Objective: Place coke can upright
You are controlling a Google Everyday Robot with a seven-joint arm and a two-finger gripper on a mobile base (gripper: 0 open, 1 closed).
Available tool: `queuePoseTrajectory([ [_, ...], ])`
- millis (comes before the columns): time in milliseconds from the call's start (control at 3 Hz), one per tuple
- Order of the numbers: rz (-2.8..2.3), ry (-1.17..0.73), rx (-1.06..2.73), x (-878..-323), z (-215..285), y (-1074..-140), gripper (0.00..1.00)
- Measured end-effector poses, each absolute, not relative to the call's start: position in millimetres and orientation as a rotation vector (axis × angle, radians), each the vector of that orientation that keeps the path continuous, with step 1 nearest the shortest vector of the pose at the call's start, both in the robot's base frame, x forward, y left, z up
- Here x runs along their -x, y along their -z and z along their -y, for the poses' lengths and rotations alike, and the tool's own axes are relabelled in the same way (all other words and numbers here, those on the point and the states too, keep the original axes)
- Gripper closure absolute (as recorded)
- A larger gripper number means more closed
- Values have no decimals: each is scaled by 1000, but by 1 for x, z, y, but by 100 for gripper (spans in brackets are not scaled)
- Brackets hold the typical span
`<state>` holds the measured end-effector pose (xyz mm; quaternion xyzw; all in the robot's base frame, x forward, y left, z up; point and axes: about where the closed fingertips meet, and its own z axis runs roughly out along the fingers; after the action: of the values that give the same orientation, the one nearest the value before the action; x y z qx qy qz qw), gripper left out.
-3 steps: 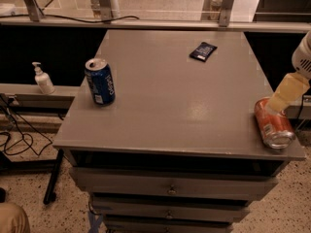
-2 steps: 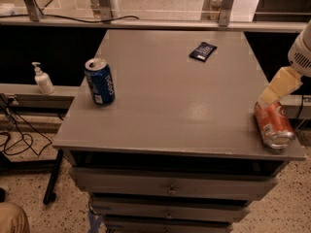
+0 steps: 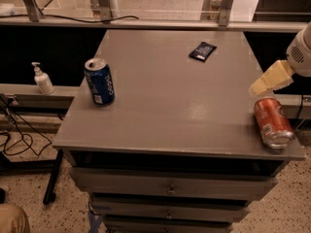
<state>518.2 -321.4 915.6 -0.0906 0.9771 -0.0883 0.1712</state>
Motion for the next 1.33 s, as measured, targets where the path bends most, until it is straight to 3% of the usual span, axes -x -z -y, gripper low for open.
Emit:
queuePoseTrajectory([
  [1333, -2984, 80, 267, -478, 291, -891, 0],
])
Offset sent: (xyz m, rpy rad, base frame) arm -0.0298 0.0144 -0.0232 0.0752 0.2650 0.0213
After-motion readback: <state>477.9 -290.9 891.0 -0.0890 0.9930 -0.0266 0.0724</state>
